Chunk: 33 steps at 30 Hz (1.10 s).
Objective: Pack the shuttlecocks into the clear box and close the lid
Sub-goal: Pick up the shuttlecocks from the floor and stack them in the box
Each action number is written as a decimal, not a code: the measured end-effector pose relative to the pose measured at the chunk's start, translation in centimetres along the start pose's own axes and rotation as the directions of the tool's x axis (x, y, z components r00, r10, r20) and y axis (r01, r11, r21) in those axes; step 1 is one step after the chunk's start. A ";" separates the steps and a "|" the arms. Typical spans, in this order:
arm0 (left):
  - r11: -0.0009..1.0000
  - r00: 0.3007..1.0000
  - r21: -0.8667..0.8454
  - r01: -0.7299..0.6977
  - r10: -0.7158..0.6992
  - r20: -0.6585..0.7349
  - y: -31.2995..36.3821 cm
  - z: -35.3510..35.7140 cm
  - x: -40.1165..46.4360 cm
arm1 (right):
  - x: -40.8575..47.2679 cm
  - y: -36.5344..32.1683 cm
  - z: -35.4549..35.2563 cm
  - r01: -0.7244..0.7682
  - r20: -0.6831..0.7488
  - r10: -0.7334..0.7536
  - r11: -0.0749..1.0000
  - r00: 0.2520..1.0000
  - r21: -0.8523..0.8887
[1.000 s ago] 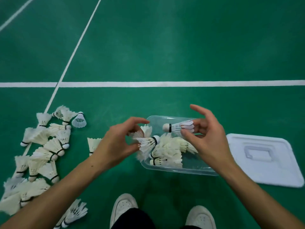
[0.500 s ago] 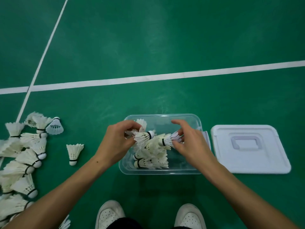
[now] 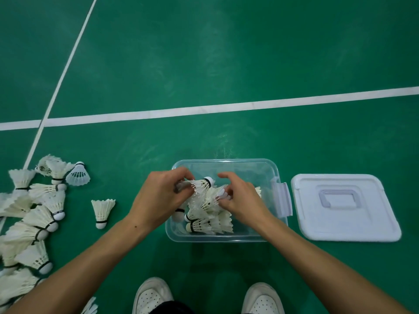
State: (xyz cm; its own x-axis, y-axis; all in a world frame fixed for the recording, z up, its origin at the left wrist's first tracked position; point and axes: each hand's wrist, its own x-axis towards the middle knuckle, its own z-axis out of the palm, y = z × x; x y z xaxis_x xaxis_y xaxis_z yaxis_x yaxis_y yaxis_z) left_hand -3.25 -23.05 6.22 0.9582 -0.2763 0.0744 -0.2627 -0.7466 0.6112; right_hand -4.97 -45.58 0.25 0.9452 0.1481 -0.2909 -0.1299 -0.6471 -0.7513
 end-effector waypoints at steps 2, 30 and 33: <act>1.000 1.000 0.015 0.004 -0.004 0.005 0.0 0.0 0.3 | -0.3 0.1 -0.6 -0.001 0.025 0.001 1.000 1.000 0.020; 0.983 0.921 -0.003 0.185 -0.172 0.349 4.3 2.6 5.4 | -4.1 -2.8 -4.2 0.307 -0.250 -0.419 0.870 0.873 -0.385; 0.983 0.929 -0.108 0.150 -0.103 0.355 4.5 2.1 5.0 | -4.6 -2.3 -4.7 0.230 -0.251 -0.349 0.886 0.903 -0.403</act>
State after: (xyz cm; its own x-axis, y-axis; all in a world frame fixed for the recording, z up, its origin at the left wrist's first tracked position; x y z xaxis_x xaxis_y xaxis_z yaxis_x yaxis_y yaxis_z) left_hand 0.13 -29.03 7.71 0.8770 -0.3950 -0.2735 -0.1023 -0.7097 0.6970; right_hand -7.64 -48.32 6.14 0.9740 0.1720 0.1477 0.2233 -0.8404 -0.4938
